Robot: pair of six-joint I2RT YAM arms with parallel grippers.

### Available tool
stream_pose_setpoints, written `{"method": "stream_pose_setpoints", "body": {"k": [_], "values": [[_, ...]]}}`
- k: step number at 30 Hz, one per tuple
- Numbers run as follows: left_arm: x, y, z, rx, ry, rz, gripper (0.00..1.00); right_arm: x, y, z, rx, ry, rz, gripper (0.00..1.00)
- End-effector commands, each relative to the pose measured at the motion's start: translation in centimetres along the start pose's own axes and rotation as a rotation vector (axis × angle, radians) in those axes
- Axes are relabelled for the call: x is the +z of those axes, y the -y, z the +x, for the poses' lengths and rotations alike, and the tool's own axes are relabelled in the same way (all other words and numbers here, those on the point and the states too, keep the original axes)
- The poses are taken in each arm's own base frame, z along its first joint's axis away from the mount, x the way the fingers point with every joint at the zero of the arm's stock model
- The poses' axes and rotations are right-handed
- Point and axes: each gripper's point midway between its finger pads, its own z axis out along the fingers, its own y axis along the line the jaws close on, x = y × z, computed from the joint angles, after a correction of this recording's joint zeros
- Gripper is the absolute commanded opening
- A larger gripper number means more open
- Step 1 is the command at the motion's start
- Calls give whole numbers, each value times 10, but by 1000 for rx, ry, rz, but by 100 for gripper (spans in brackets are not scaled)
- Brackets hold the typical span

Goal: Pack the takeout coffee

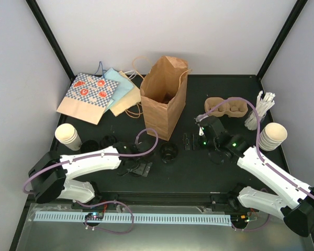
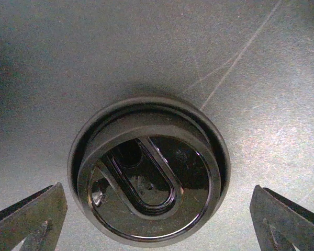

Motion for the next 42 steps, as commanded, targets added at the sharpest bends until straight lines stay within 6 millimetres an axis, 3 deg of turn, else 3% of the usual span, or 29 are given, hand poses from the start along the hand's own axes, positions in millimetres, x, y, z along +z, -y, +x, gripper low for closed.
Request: {"method": "stream_pose_setpoints", "body": {"k": [1,10,18,26,32,36,42], "values": [[7,3,-5,-22,15,6,97,1,1,3,-16,-1,-1,100],[17,-4,0,-41,-24,-25,81,2,2,5,-16,-4,1,100],[12,-18,-1,-53,-13,-99,67,3,4,7,-17,-10,8,100],[-34,-9,-20,-62,68,7,66,7,2,8,-16,-17,-3,100],[-62,-2,-28,-66,118,89,66,19,-8,20,-24,-76,-60,100],[-82,18,-40,-40,168,215,65,25,-14,25,-30,-103,-94,100],[-118,53,-74,32,305,393,64,27,-14,26,-27,-104,-101,100]]}}
